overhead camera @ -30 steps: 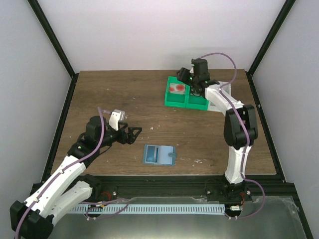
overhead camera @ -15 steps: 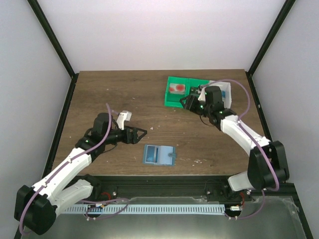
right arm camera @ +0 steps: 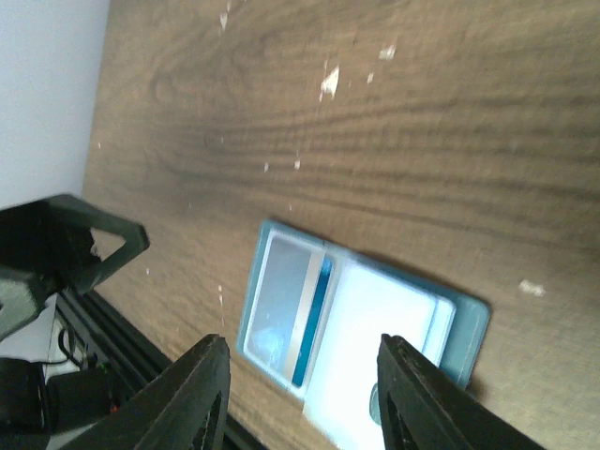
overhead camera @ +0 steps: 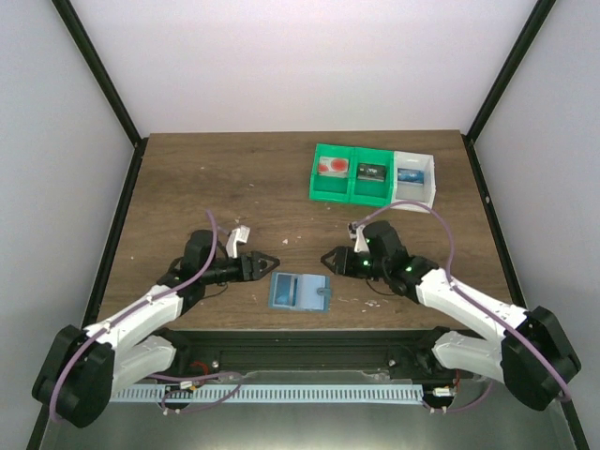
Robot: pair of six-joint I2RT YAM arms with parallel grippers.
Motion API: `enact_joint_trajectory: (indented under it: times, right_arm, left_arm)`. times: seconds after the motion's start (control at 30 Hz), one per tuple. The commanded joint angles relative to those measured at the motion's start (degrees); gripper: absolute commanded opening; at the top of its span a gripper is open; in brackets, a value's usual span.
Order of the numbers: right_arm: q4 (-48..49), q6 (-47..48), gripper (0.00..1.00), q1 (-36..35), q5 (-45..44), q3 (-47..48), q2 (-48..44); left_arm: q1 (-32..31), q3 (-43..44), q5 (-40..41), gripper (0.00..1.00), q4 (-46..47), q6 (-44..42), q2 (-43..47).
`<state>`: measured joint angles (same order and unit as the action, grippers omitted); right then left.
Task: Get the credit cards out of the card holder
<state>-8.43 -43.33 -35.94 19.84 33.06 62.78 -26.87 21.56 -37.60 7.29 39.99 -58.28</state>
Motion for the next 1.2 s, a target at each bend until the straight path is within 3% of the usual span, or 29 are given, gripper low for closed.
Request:
enact_joint_trajectory:
  times: [0.0, 0.17, 0.27, 0.43, 0.63, 1.17]
  right_arm:
    - [2.3, -3.3, 0.43, -4.5, -2.7, -0.8, 0.7]
    - [5.0, -4.7, 0.38, -9.4, -3.7, 1.4, 7.0]
    - [7.0, -5.5, 0.35, -12.9, -4.1, 3.9, 11.7]
    - [11.1, -7.7, 0.29, -15.9, -4.9, 6.1, 18.5]
    - [14.3, -8.8, 0.27, -16.5, -4.2, 6.0, 23.2]
    - [13.9, -9.1, 0.26, -16.5, -4.8, 5.3, 28.4]
  left_arm:
    - [0.3, -2.1, -2.6, 0.73, 6.9, 2.2, -2.9]
    - [0.3, -4.7, -3.0, 0.7, 11.0, 3.4, -5.5]
    - [0.3, -7.0, -3.8, 0.56, 14.5, 4.6, -7.1]
    - [0.3, -8.8, -2.9, 0.2, 16.1, 3.7, -9.8]
    - [-0.1, -9.7, -4.0, 0.0, 18.2, 2.4, -13.4]
    - [-4.1, -9.2, -1.3, 0.0, 20.2, 0.9, -23.6]
